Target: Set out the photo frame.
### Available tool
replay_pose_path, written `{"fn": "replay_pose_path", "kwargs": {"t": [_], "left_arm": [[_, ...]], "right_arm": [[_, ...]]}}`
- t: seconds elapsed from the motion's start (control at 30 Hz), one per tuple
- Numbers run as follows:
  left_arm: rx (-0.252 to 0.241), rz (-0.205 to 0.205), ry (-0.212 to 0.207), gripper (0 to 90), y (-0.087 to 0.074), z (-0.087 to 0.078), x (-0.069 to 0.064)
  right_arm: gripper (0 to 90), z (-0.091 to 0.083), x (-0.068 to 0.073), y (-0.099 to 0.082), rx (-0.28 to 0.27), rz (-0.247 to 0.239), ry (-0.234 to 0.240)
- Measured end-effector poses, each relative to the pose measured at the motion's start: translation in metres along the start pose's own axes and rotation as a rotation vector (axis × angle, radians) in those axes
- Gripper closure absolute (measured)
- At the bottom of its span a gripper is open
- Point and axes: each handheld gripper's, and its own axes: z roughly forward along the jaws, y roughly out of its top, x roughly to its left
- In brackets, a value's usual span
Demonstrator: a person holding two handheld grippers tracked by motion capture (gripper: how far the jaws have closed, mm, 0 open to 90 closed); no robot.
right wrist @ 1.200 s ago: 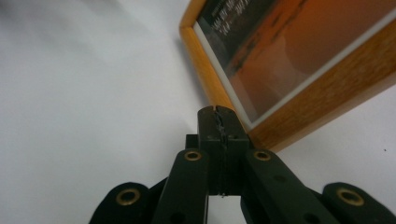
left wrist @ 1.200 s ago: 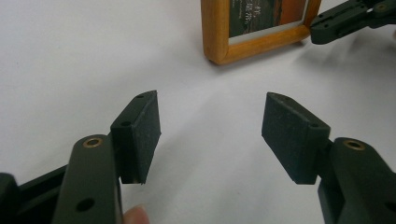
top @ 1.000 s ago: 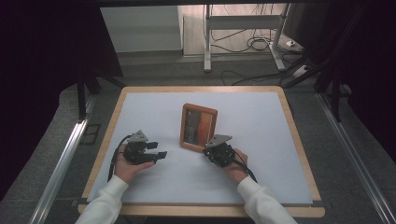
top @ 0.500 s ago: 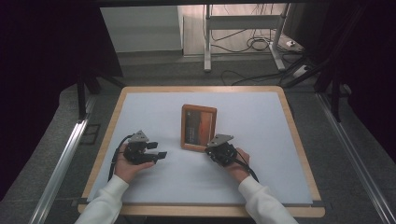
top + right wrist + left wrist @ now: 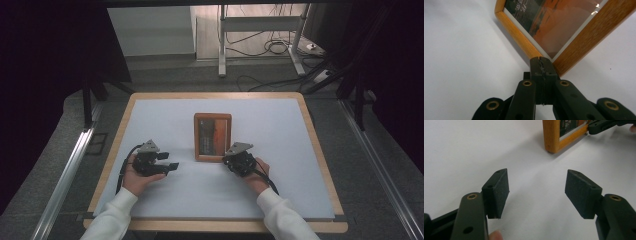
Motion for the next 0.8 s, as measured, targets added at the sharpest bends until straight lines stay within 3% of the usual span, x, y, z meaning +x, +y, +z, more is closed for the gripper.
{"fn": "replay_pose_path", "kwargs": {"t": [0.27, 0.4, 0.8], "left_arm": [[-0.001, 0.002, 0.001, 35.1, 0.001, 0.0, 0.001], [0.007, 0.006, 0.003, 35.1, 0.001, 0.001, 0.0], [0.002, 0.014, 0.001, 34.8, 0.002, 0.001, 0.0]], "right_arm": [[90.0, -0.008, 0.004, 0.003, -0.038, -0.008, 0.007], [90.0, -0.016, 0.0, 0.003, -0.054, 0.011, 0.004], [90.0, -0.045, -0.008, -0.016, -0.078, 0.058, 0.008]]}}
